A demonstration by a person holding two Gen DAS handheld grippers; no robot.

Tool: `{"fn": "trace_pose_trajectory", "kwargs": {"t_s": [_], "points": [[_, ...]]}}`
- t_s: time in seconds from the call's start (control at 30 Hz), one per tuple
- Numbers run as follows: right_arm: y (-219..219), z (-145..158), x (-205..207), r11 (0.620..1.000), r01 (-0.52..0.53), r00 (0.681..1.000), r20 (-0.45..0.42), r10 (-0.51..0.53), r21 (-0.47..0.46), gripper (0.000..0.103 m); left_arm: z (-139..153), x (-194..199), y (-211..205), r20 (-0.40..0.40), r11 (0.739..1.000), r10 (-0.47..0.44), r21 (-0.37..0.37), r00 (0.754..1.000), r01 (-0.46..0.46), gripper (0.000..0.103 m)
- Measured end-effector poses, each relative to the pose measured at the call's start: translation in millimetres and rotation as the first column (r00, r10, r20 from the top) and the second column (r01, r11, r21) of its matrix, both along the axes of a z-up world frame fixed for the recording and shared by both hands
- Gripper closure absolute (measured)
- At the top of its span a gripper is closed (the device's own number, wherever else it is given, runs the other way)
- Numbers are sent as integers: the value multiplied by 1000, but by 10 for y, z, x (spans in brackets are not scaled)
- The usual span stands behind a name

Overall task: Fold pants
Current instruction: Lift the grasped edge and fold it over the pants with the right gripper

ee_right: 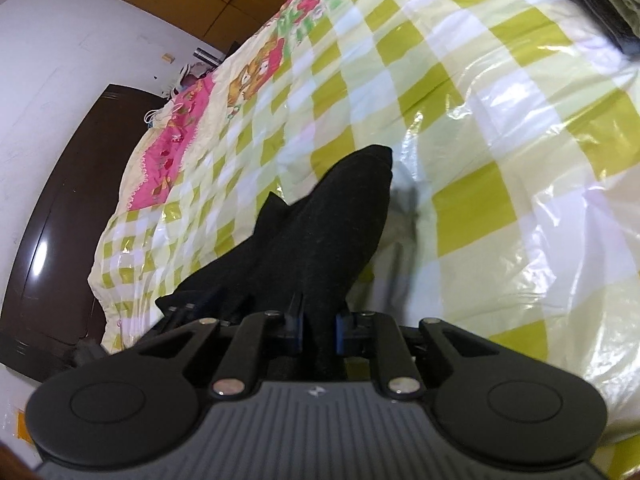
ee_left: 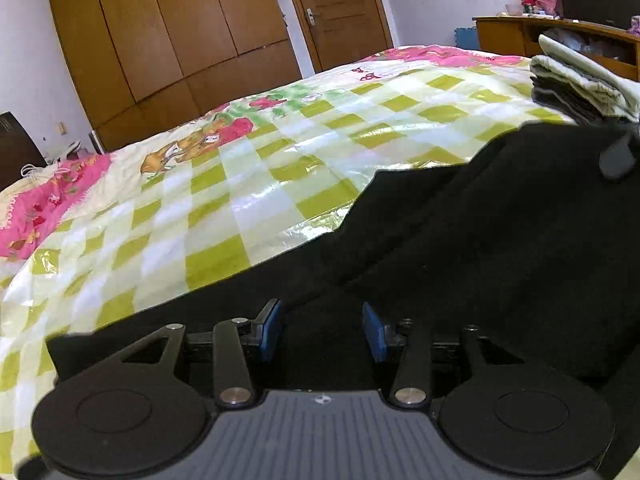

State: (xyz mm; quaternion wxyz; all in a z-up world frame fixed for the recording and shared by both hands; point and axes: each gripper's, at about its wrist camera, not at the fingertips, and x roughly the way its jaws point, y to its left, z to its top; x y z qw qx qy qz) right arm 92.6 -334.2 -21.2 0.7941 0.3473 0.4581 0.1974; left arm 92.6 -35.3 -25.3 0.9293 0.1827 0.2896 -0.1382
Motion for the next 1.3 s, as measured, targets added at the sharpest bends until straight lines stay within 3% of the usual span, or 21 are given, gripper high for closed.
{"fn": "trace_pose_trajectory", "kwargs": {"t_s": [0.17, 0.23, 0.27, 0.37, 0.5, 0.6, 0.77, 0.87, 0.93, 1.1, 1.3], "points": [[29, 38, 30, 1000, 4, 1000, -5, -5, -24, 89, 234, -192, 132, 79, 999, 19, -46, 997, -16, 47], [30, 46, 32, 1000, 9, 1000, -1, -9, -30, 89, 153, -235, 169, 57, 1000, 18, -14, 998, -17, 47], [29, 53, 30, 1000, 16, 1000, -1, -16, -26, 89, 49, -194, 153, 9, 1000, 16, 17, 1000, -17, 48], [66, 120, 18, 999, 24, 1000, 3, -24, -27, 89, -8, -310, 120, 40, 999, -11, 48, 999, 9, 49], [190, 341, 22, 998, 21, 999, 27, -20, -57, 89, 251, -532, 303, 70, 999, -14, -41, 997, 17, 49], [393, 565, 34, 995, 9, 998, 65, -3, -96, 89, 31, -610, 346, -31, 998, -53, 21, 998, 53, 48], [917, 930, 83, 985, -23, 991, 122, 45, -173, 88, 251, -729, 505, 28, 999, -24, -30, 999, 25, 48], [1297, 1117, 140, 972, -56, 983, 155, 94, -230, 88, 249, -844, 700, 72, 998, 51, 41, 996, -54, 48], [1639, 1190, 171, 954, -95, 974, 173, 148, -283, 88, 273, -882, 892, 55, 994, 107, 6, 993, -107, 48], [2520, 1132, 237, 911, -218, 945, 157, 287, -350, 88, 208, -785, 1081, -42, 987, 151, -46, 988, -153, 48], [3430, 766, 262, 816, -361, 896, 73, 437, -452, 88, 165, -712, 1128, -91, 984, 144, -92, 985, -152, 48]]}}
